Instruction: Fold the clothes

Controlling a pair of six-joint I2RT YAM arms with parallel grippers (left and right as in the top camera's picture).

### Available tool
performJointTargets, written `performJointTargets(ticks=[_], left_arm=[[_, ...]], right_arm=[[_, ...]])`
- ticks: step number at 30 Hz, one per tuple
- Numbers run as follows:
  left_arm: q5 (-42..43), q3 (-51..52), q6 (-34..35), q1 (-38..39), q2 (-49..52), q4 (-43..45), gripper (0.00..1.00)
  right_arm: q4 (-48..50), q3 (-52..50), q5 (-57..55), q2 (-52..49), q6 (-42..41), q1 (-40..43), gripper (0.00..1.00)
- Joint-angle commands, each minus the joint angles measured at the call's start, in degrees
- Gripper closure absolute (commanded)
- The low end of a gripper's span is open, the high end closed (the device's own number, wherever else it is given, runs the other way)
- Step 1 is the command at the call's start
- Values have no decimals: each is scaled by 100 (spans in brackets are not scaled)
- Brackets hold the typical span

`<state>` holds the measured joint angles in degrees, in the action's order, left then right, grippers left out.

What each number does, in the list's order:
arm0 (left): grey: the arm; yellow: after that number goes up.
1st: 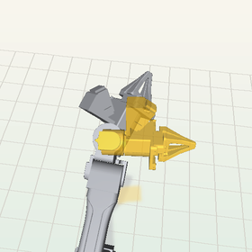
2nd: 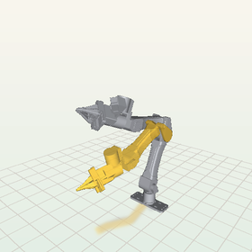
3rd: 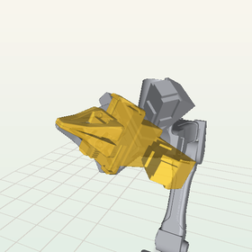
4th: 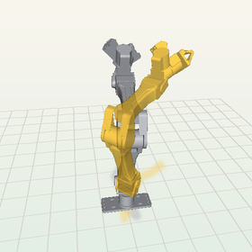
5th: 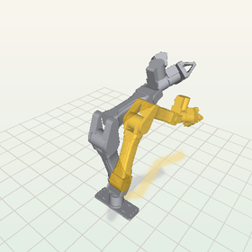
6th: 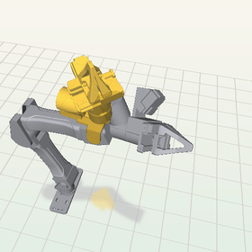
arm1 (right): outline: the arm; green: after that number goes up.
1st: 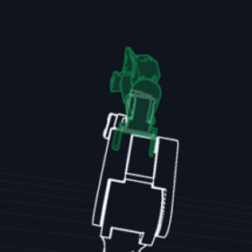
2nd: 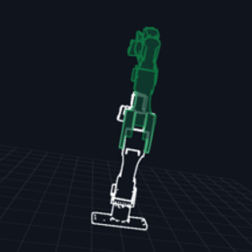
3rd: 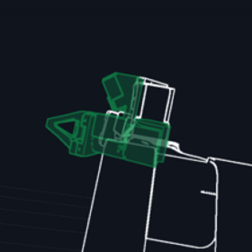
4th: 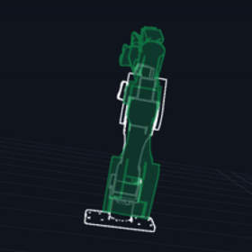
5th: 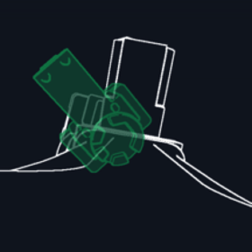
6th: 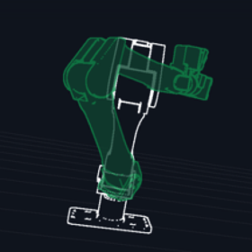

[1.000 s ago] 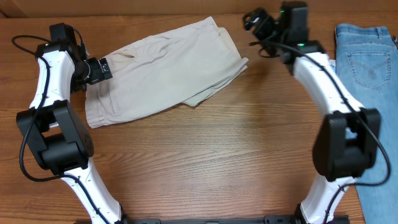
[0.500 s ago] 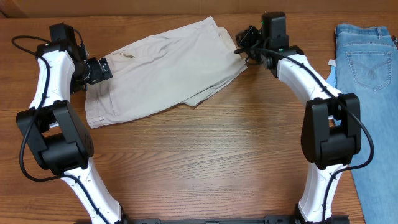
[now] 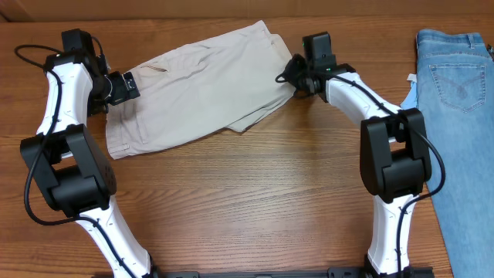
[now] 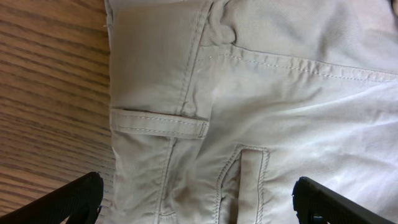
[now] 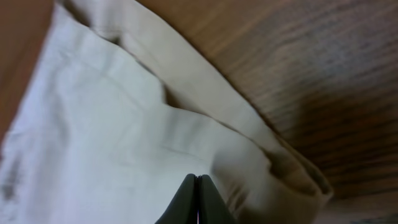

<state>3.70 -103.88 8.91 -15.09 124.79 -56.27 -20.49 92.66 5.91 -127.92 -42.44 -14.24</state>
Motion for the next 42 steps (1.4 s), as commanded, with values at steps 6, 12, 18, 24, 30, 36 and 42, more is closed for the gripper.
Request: performJointTargets(ticks=[6, 12, 18, 24, 30, 36, 42], left_arm=[[83, -138, 59, 24, 66, -28, 0], [85, -138, 59, 24, 66, -120, 0], [90, -138, 61, 24, 66, -133, 0], [87, -138, 59, 22, 66, -133, 0], [85, -138, 61, 22, 66, -129, 0], [85, -138, 61, 22, 66, -87, 0], [85, -138, 61, 22, 66, -70, 0]], right_arm=[[-492, 35, -737, -179, 74, 17, 96], [-970, 33, -732, -481, 59, 15, 96], [-1554, 35, -782, -483, -409, 46, 96], [-2291, 35, -1252, -452, -1316, 85, 96], [-2990, 35, -1423, -284, -2144, 74, 96], [-3436, 35, -1908, 225, -2494, -114, 96], [-2511, 42, -1963, 1010, -1049, -540, 96]])
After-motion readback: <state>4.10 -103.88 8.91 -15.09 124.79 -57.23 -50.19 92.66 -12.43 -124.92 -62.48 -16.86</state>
